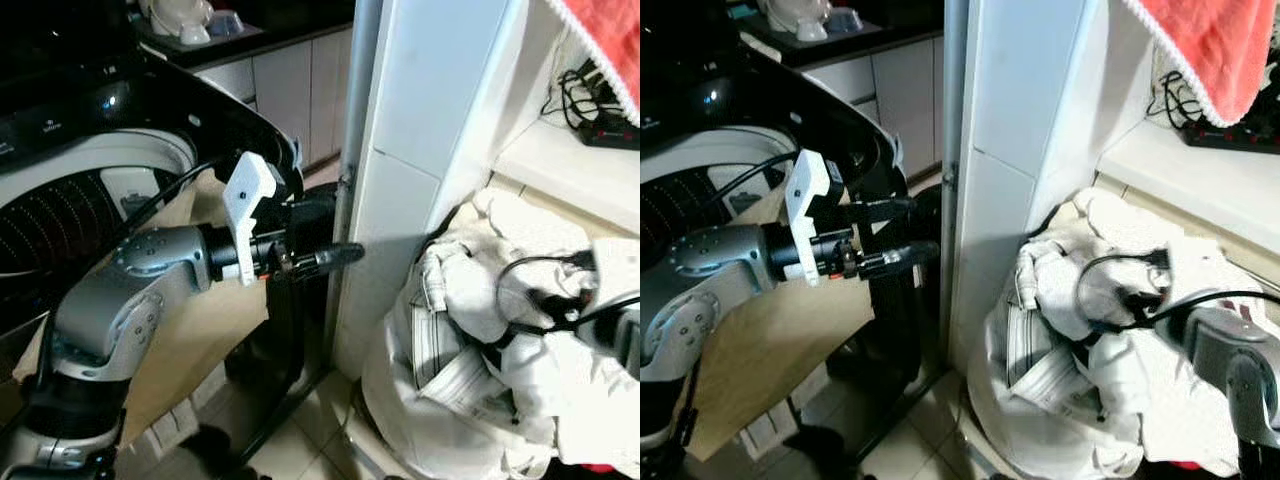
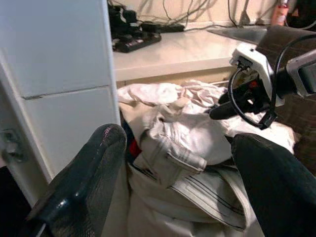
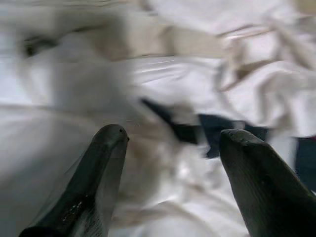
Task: Clothes washing
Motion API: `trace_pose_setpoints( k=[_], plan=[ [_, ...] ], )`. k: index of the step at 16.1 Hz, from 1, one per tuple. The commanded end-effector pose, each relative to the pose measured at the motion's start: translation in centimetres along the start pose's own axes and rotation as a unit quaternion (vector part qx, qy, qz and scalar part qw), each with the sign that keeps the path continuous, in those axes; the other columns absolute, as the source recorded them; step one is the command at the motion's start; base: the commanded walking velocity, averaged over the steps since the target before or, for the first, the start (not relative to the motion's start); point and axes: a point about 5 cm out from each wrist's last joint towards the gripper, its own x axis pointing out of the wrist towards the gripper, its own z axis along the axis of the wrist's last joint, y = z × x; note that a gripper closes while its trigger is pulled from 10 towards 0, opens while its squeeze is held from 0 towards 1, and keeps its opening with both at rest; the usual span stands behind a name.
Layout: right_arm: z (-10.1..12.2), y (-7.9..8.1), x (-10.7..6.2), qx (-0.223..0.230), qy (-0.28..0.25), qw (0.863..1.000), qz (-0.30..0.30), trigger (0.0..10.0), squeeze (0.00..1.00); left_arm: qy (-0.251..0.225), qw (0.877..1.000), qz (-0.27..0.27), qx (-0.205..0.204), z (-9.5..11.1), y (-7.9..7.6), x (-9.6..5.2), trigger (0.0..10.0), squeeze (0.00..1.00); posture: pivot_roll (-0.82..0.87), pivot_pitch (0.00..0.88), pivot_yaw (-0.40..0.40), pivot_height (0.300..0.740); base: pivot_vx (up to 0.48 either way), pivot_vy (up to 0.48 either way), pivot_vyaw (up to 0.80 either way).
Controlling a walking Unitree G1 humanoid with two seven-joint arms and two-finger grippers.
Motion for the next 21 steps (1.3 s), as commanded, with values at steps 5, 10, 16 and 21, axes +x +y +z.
trace_pose_setpoints(
  k=[5, 10, 16, 21],
  plan=[
    [-0.9, 1.5, -0.1, -0.028, 0.028, 0.995, 0.088, 10.0, 0.0, 0.022, 0.999, -0.044, -0.014, -0.6, -1.5, 0.5, 10.0, 0.0, -0.1, 0.0, 0.004, 0.74, 0.0, 0.0, 0.0],
    [-2.7, 1.1, 1.9, -0.016, 0.037, 0.993, 0.113, 0.9, 0.0, 0.028, 0.998, -0.048, -0.018, -0.8, -1.8, 0.7, 10.0, 0.0, -0.09, 0.0, 0.004, 0.74, 0.0, 0.0, 0.0],
    [-2.4, 1.3, 2.4, -0.023, 0.01, 0.992, 0.126, 0.0, 0.0, 0.031, 0.998, -0.046, -0.017, -0.9, -1.7, 0.7, 10.0, 0.0, -0.09, 0.0, 0.009, 0.74, 0.0, 0.0, 0.0],
    [-2.7, 1.2, 2.6, -0.022, 0.008, 0.991, 0.132, 0.0, 0.0, 0.034, 0.998, -0.051, -0.021, -1.2, -1.8, 0.7, 10.0, 0.0, -0.09, 0.0, 0.011, 0.74, 0.0, 0.0, 0.0]
  ],
)
